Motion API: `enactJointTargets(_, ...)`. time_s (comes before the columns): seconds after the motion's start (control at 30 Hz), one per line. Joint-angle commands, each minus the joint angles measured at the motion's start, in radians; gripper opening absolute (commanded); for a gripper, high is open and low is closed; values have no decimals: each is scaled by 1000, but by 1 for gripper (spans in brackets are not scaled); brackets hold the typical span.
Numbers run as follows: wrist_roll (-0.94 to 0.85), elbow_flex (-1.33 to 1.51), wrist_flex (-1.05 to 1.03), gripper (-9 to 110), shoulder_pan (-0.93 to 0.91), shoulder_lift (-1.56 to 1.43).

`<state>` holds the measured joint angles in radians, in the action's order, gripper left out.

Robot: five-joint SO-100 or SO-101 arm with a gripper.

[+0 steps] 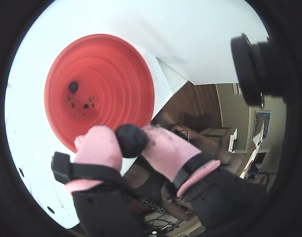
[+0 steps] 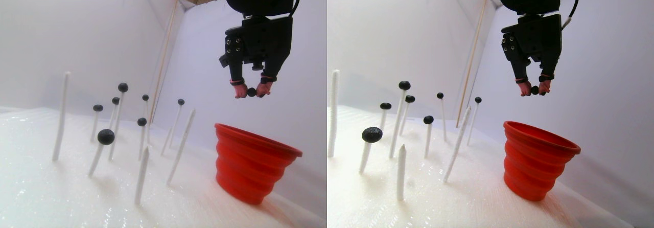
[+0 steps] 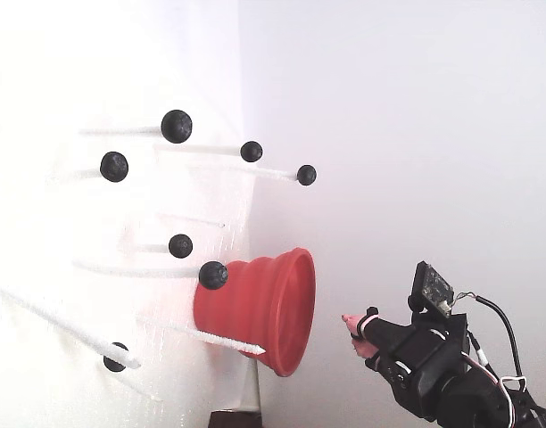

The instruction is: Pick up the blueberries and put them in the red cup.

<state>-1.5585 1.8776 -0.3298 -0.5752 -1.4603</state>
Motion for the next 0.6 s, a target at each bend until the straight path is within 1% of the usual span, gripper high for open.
enactJointTargets(0.0, 3, -101, 29, 10, -61, -8)
enactJointTargets(0.3, 6, -124, 57, 11, -75, 38)
enactJointTargets(0.43, 6, -120, 69, 16, -77, 41)
enactJointTargets(0.57, 3, -114, 74, 17, -74, 35)
